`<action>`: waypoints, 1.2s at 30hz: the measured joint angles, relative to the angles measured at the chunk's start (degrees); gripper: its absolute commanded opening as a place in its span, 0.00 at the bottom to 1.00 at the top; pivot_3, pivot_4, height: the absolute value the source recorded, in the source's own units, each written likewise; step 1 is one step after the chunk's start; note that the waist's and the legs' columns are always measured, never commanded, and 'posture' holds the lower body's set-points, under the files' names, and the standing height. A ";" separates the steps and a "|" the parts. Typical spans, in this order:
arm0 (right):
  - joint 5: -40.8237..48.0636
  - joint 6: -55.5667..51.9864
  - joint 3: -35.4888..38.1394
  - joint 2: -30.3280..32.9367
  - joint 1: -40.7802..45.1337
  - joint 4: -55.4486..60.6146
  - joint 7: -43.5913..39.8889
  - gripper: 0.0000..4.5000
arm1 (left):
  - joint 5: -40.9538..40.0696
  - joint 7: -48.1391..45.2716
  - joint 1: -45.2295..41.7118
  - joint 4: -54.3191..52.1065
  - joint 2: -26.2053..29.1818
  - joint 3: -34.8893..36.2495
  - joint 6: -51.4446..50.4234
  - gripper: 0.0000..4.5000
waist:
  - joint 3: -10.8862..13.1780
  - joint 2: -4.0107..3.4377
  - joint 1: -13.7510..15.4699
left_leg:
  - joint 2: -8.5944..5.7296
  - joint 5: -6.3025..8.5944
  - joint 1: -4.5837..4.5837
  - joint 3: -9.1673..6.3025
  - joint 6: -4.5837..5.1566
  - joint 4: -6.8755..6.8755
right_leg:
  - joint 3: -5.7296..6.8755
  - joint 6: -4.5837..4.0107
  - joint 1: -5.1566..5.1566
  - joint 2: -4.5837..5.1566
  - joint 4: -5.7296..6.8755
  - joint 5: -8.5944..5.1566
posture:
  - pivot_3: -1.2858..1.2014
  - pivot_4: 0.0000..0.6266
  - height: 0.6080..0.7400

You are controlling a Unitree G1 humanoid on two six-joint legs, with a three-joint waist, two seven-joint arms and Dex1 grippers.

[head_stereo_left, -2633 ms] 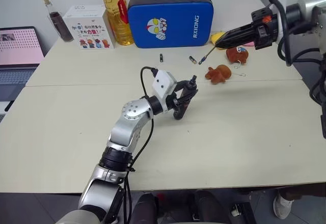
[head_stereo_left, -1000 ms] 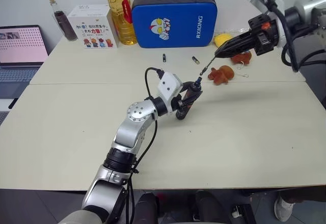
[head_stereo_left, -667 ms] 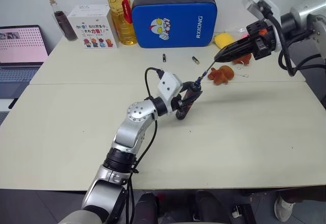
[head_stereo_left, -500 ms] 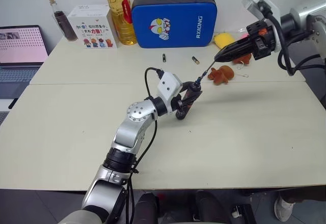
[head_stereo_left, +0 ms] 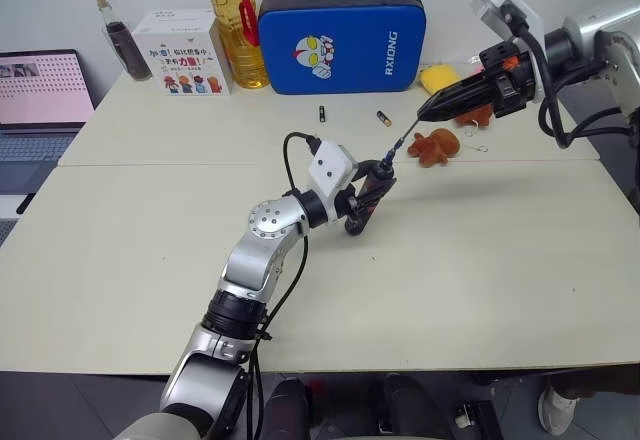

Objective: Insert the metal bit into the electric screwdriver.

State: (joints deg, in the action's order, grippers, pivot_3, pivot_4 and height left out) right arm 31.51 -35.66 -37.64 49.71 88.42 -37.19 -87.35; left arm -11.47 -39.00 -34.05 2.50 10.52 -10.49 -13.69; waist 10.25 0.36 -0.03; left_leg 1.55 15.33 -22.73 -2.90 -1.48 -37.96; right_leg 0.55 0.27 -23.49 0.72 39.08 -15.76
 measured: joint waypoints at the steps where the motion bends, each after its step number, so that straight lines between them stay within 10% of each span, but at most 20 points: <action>1: 0.02 0.00 0.00 0.00 0.00 0.06 0.00 0.01 | 0.00 0.00 0.00 0.00 0.00 0.00 -0.01 0.36 | 0.00 0.00 -0.01 | 0.00 0.00 0.00 0.00 0.00 0.00 | -0.01 0.00 0.00 0.00 0.00 0.00 | 0.52 0.24 1.00; 36: 1.25 -0.29 -2.80 -0.22 1.12 -2.16 -0.05 0.01 | 0.03 -0.21 0.28 -0.90 0.26 -0.01 -0.71 0.36 | 0.00 0.00 -0.01 | 0.00 0.00 0.00 0.00 0.00 -0.01 | 0.00 0.00 0.01 0.00 0.00 0.00 | 0.52 0.24 1.00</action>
State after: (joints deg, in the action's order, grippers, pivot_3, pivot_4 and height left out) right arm 32.76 -35.95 -40.44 49.49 89.54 -39.35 -87.40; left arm -11.44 -39.22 -33.77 1.60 10.78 -10.50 -14.40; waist 10.25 0.36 -0.04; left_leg 1.54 15.33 -22.73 -2.89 -1.48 -37.97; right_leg 0.55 0.26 -23.48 0.73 39.08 -15.76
